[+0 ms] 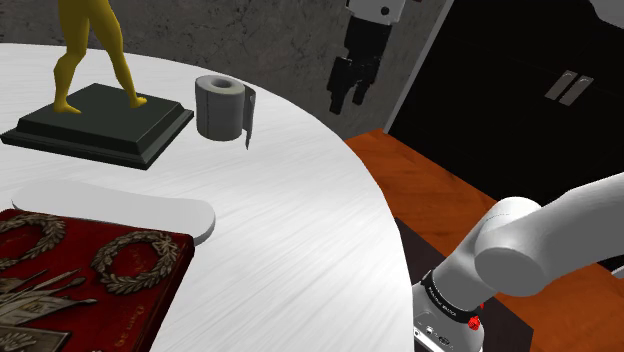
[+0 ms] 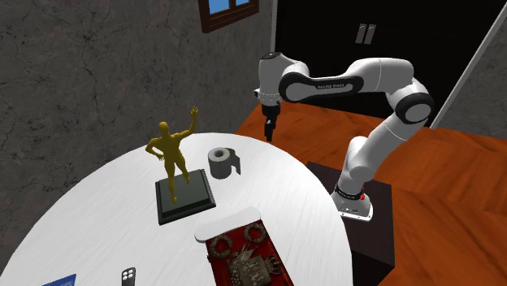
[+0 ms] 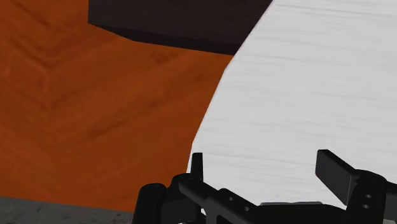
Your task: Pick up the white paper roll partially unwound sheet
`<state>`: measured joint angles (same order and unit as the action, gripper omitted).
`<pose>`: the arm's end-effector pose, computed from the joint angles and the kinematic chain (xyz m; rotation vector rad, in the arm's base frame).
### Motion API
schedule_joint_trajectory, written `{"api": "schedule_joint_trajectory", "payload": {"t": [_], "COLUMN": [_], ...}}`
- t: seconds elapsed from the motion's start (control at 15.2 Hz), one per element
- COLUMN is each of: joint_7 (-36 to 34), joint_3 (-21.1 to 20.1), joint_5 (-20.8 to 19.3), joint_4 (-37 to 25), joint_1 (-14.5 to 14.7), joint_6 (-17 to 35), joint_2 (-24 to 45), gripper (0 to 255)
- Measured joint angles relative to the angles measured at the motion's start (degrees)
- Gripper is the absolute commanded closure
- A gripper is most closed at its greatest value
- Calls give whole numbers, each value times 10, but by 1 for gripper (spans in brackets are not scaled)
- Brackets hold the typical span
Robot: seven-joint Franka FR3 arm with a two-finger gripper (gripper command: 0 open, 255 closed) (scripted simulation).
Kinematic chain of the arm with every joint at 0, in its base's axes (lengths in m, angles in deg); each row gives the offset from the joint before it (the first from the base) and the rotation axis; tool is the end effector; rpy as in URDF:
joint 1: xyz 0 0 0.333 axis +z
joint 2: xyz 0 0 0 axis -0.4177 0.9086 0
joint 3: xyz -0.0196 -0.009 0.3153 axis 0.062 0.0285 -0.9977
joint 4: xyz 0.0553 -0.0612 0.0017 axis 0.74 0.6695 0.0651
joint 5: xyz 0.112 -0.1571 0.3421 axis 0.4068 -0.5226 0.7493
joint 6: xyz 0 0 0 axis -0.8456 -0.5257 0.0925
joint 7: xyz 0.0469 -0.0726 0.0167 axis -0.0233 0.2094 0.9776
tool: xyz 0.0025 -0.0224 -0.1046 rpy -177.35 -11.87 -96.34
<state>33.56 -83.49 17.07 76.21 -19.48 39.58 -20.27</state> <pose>0.3981 0.1352 0.5920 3.1011 0.2704 -0.0801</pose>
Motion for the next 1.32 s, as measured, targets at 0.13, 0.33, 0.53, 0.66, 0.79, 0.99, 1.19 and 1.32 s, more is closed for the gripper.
{"api": "schedule_joint_trajectory", "payload": {"t": [0.13,0.33,0.53,0.66,0.79,0.99,1.19,1.32], "joint_7": [-21,-51,-79,-100,-123,-147,-151,-151], "joint_3": [-18,-43,-66,-81,-97,-112,-114,-114], "joint_5": [4,0,-9,-18,-31,-47,-50,-50], "joint_4": [-19,-73,-127,-158,-202,-246,-231,-217], "joint_1": [7,15,23,30,39,51,53,53], "joint_6": [10,17,25,32,32,32,54,69], "joint_2": [23,75,128,162,200,243,249,249], "gripper": [0,0,0,0,0,0,0,0]}}
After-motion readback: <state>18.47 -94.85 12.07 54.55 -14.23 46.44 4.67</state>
